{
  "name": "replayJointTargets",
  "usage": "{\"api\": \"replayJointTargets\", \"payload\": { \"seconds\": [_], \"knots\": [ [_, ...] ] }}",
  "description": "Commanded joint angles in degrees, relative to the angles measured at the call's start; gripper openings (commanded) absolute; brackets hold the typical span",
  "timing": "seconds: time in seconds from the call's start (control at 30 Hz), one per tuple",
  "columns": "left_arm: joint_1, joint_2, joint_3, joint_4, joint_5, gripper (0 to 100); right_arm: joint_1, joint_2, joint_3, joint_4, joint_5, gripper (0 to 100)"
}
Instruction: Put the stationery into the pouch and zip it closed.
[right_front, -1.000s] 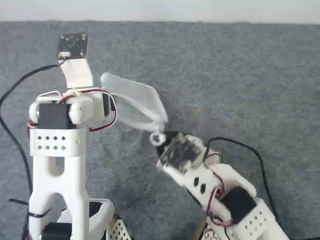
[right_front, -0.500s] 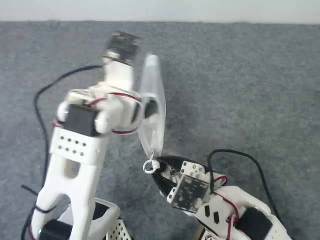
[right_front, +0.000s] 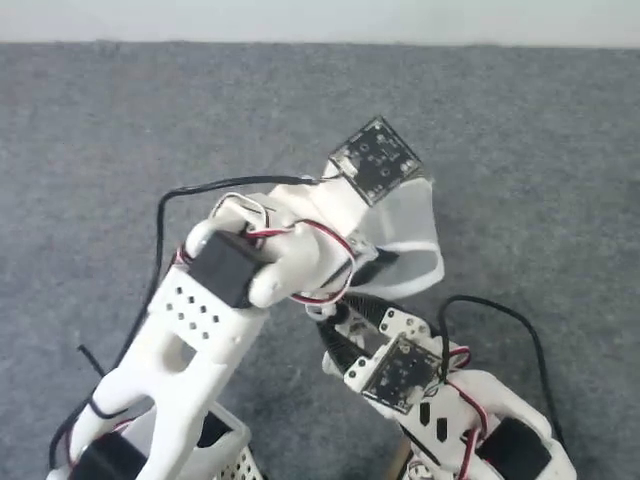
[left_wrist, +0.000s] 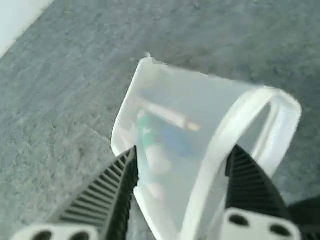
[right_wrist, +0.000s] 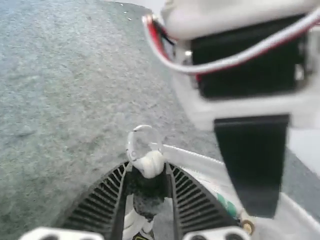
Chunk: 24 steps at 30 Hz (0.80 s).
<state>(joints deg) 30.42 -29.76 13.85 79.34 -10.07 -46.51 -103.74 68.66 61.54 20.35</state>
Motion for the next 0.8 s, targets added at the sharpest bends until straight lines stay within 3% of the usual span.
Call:
{"api": "replayJointTargets", "payload": {
  "seconds": [0.0,0.23,0.43,0.63,0.77],
  "knots": [
    [-2.0,-3.6,-5.0,1.0,-0.6,27,2.9,-0.5,-1.0,-1.8,-0.6,0.6],
    [-6.6,-11.9,-5.3,4.5,-0.6,27,7.0,-0.5,-1.6,-2.9,-2.2,0.6],
    [-6.6,-16.7,-5.2,9.8,-1.4,27,12.1,-0.5,-6.9,0.4,-3.0,0.5],
    [-6.2,-17.8,-5.1,14.0,-7.3,27,17.3,-0.5,-10.8,4.5,-2.5,0.5],
    [-3.3,-18.2,-1.1,12.4,-7.5,27,22.3,-0.4,-12.7,6.2,-0.8,0.5]
  ]
}}
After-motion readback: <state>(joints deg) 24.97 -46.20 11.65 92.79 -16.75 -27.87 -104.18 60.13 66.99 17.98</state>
